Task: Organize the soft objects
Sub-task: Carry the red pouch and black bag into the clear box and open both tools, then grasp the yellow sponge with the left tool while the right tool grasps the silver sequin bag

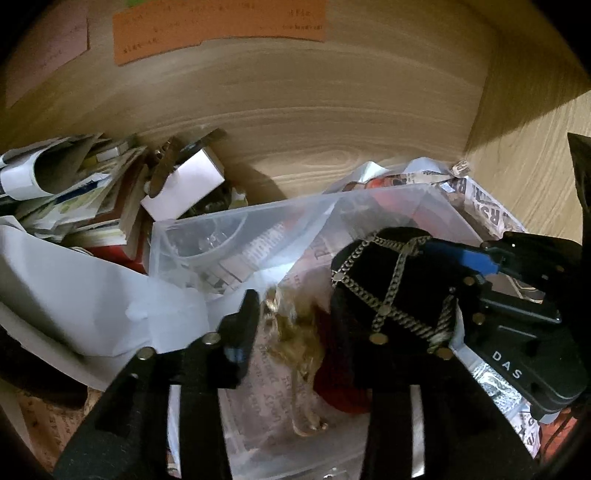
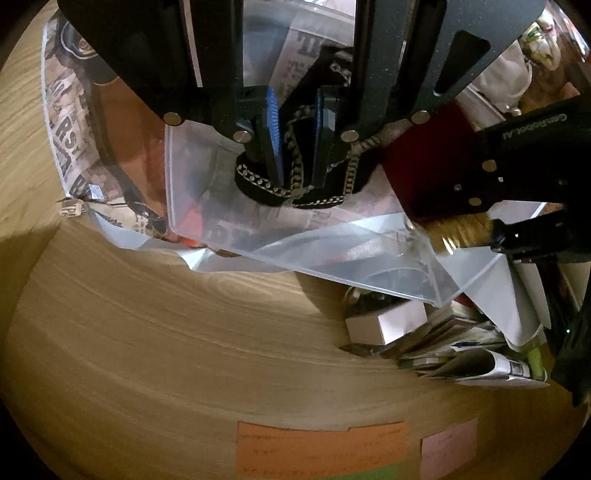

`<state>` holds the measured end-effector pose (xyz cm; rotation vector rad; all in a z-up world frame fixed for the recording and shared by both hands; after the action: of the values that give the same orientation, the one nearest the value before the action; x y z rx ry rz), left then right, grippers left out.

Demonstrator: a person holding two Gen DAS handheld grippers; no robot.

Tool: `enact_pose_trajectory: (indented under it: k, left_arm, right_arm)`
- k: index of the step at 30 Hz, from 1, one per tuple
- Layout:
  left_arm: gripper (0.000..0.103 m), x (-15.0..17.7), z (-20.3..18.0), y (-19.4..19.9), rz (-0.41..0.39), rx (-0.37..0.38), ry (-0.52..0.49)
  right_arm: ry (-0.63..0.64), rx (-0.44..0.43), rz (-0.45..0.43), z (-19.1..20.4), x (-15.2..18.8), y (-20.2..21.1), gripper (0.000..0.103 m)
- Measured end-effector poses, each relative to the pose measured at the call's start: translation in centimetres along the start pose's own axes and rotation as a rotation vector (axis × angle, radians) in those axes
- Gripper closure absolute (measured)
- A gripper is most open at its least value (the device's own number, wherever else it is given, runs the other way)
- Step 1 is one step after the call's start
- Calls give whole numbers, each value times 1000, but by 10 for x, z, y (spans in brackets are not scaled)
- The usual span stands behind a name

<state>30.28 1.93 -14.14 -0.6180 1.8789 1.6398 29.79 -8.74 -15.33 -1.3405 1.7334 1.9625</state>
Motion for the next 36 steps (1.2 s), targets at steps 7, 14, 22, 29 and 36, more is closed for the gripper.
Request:
enact_pose_trajectory:
  k: [7, 14, 22, 29, 36]
  left_arm:
    - [48, -4, -2, 25, -58, -6, -8]
    - [39, -7, -7, 69, -158, -16, -23]
    - [14, 2, -6, 119, -260, -25, -28]
    - [7, 29, 3, 127, -248, -34, -17]
    - [7, 63, 21, 108, -162, -30, 35]
  right_arm:
    - [-15, 1, -61, -4, -9, 25, 78]
    - [-35, 8, -168, -6, -13, 68, 53]
    - [-66, 8, -258, -10, -3, 113, 28]
    - [-74, 35, -279, -14, 24, 128, 21]
    - [-93, 38, -202, -17, 57, 114, 21]
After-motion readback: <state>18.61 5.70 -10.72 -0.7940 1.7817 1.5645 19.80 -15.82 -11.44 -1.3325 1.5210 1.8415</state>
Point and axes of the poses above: each gripper's, at about its wrist camera, not at the fingertips, and y roughly against the way its jaws point, z to its left, x to its underside, the point moved 7 cm from there along -y, roughly the way its jaws point, and after that the axes turned 4 degrees about x, right-handed, at the moved point
